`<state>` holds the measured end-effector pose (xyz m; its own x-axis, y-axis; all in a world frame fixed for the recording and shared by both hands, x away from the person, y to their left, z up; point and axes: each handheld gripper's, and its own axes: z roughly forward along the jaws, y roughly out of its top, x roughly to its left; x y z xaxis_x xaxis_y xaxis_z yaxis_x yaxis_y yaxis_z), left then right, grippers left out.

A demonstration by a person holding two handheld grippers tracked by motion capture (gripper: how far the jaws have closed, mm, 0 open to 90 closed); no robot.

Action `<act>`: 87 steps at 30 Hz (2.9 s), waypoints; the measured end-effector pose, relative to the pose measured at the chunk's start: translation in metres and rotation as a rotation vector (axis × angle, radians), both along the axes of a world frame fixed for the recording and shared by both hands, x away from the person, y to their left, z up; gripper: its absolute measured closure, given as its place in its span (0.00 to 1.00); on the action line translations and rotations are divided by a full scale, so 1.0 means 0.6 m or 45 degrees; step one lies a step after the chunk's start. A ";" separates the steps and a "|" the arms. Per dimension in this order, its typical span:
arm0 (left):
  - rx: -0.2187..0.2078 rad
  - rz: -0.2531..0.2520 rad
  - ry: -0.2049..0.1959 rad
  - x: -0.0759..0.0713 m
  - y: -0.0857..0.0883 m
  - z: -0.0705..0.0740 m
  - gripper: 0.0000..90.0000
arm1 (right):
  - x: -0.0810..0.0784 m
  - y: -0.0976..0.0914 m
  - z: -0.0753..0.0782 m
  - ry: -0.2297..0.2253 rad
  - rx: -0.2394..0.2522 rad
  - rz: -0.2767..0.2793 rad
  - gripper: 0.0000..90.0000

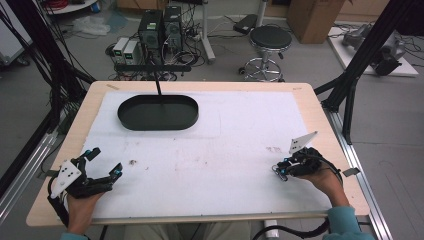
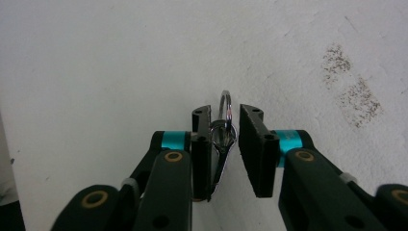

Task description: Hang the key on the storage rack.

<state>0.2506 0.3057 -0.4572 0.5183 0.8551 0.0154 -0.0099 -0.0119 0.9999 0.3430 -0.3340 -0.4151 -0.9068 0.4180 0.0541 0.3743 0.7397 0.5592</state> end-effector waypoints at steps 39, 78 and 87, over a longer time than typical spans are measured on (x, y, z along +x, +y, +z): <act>0.093 -0.047 0.076 0.014 -0.005 0.012 0.07 | -0.001 0.011 0.030 -0.082 0.337 -0.049 0.99; 0.237 -0.585 0.139 0.149 -0.112 0.209 0.07 | 0.050 0.184 0.126 -0.271 0.883 0.227 0.99; 0.257 -0.726 0.150 0.166 -0.160 0.224 0.07 | 0.062 0.231 0.142 -0.270 0.915 0.303 0.99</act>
<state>0.3504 0.2096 -0.3225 0.9013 0.4287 0.0628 0.0398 -0.2263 0.9732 0.3805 -0.1953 -0.3302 -0.9888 0.1396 0.0531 0.0828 0.2165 0.9728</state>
